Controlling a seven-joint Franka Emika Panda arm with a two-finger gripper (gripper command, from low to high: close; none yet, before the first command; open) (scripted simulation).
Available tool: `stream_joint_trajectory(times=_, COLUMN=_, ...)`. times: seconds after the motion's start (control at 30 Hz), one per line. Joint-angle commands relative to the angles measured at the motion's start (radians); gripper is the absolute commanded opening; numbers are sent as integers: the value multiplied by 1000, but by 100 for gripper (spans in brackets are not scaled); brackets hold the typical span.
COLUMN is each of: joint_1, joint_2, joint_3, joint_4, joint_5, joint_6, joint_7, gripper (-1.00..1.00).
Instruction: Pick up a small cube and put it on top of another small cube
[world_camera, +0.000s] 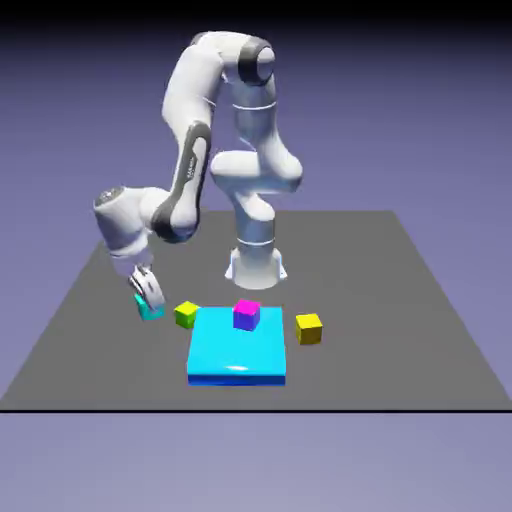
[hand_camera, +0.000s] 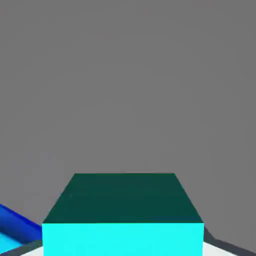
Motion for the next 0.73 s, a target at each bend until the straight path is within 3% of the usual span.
stream_joint_trajectory(times=0.0, joint_1=-6, joint_2=-36, joint_3=31, joint_4=-19, joint_5=-20, joint_6=-14, joint_7=11, gripper=-100)
stream_joint_trajectory(times=0.33, joint_1=107, joint_2=-386, joint_3=316, joint_4=-201, joint_5=-193, joint_6=-144, joint_7=99, gripper=-100)
stream_joint_trajectory(times=0.57, joint_1=119, joint_2=-197, joint_3=316, joint_4=-264, joint_5=-169, joint_6=108, joint_7=82, gripper=-100)
stream_joint_trajectory(times=0.6, joint_1=119, joint_2=-197, joint_3=316, joint_4=-264, joint_5=-169, joint_6=108, joint_7=82, gripper=100)
stream_joint_trajectory(times=0.7, joint_1=115, joint_2=-262, joint_3=316, joint_4=-242, joint_5=-177, joint_6=21, joint_7=87, gripper=100)
